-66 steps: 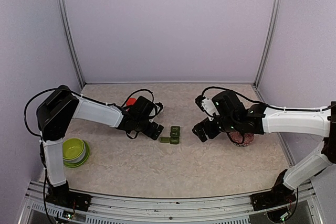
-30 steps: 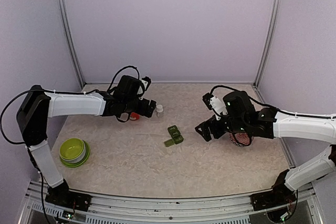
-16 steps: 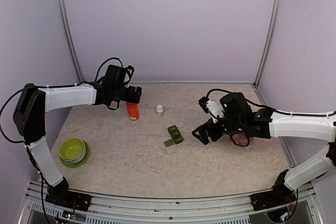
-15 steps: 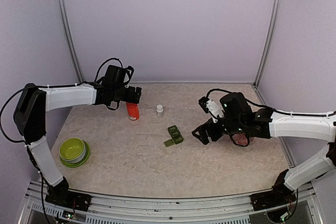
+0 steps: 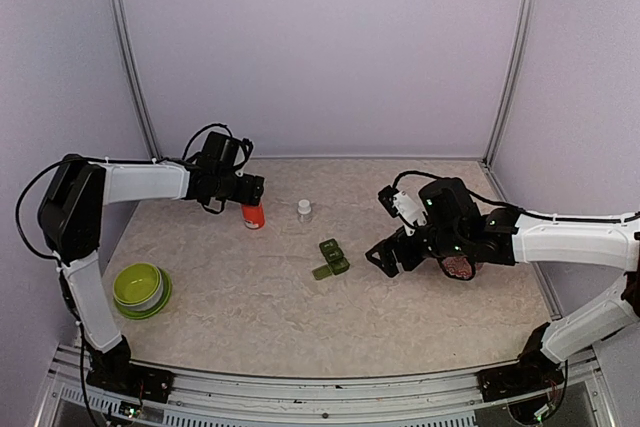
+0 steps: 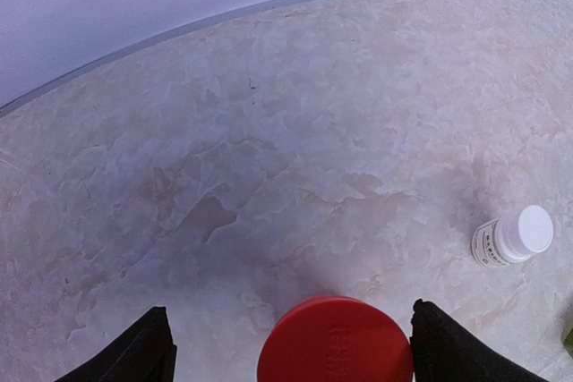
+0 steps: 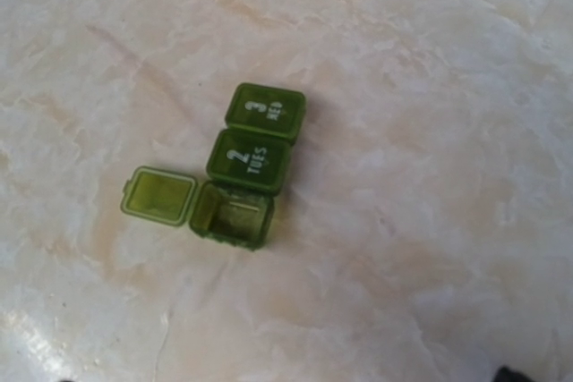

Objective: Sort the pills into containers
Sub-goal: Pick up the pill bottle from the center of the board.

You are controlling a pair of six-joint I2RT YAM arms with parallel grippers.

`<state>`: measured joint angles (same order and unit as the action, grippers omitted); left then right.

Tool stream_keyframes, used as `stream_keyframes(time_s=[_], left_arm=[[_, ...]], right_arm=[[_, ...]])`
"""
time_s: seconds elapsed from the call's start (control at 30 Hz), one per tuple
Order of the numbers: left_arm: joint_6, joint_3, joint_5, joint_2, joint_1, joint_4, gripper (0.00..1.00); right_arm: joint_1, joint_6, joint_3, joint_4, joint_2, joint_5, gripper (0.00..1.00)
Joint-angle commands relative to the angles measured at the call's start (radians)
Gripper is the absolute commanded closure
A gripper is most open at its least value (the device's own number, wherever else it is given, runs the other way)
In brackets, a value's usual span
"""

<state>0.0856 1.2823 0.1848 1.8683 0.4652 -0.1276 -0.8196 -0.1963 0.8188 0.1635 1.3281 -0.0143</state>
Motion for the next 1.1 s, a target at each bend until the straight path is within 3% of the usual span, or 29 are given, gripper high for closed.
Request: stream_keyframes(time_s=[0.0,0.43,0.83,1.07], left_arm=[[0.006,0.032,-0.031,0.021,-0.005,-0.002,0.15],[0.009,0.031,-0.061,0.028,-0.005,-0.015,0.23],[0.010,0.032,-0.084,0.034,-0.002,-0.024,0.40],[0.008,0.031,-0.088,0.031,0.004,-0.032,0.71]], right_arm=[[0.008,0.001,-0.012,-0.019,0.000,0.004,0.00],[0.007,0.006,-0.015,-0.019,0.002,-0.001,0.00],[0.007,0.011,-0.018,-0.015,-0.001,-0.007,0.00],[0.007,0.014,-0.015,-0.009,-0.009,-0.009,0.00]])
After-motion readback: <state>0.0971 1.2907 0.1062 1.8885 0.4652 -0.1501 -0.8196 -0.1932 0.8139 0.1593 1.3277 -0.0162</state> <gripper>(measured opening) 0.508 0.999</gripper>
